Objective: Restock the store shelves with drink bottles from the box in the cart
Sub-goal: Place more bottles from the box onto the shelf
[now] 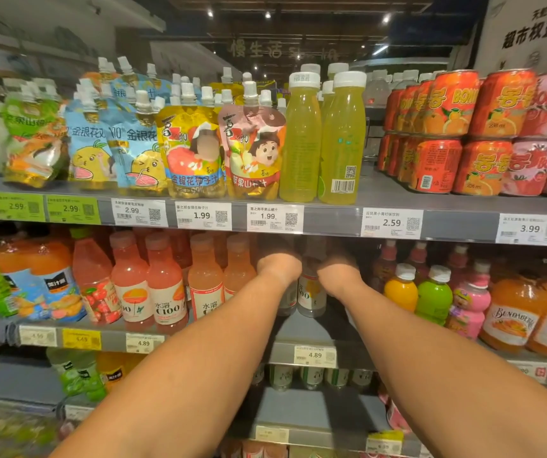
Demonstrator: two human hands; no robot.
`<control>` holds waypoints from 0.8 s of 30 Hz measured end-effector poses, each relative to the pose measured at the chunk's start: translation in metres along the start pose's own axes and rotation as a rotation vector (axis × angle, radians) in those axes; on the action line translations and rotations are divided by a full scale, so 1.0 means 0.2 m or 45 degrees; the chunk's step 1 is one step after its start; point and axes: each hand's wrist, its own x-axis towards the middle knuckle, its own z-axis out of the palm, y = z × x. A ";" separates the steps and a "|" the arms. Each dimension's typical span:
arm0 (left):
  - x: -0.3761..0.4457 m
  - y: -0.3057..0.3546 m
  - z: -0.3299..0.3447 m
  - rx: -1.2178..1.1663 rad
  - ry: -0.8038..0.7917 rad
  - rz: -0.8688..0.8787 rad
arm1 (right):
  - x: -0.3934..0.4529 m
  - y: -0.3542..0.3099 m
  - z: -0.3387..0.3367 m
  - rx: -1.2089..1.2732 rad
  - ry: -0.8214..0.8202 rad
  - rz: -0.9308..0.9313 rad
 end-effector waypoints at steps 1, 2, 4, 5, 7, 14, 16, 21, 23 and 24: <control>-0.01 0.00 0.00 -0.021 0.056 -0.004 | -0.01 0.00 0.00 -0.018 0.011 -0.016; -0.02 0.00 0.00 -0.064 0.104 -0.019 | -0.02 0.01 0.00 -0.036 0.020 -0.014; -0.08 0.01 0.02 -0.210 0.202 -0.048 | -0.05 0.03 0.00 -0.029 0.051 0.007; -0.11 0.01 0.03 -0.326 0.284 -0.082 | -0.07 0.04 0.00 -0.017 0.081 0.035; -0.19 0.00 0.07 -0.608 0.462 -0.158 | -0.11 0.07 -0.01 0.067 0.186 0.076; -0.49 -0.09 0.16 -0.809 0.520 0.121 | -0.38 0.06 0.02 0.215 0.415 0.075; -0.58 -0.19 0.15 -0.813 0.517 0.119 | -0.48 0.00 0.04 0.217 0.427 0.040; -0.90 -0.75 0.12 -0.876 0.528 -0.061 | -0.80 -0.41 0.27 0.303 0.306 -0.065; -1.07 -1.07 0.12 -0.871 0.556 -0.213 | -0.97 -0.65 0.44 0.314 0.213 -0.151; -1.17 -1.24 0.12 -0.852 0.573 -0.301 | -1.05 -0.77 0.54 0.310 0.153 -0.209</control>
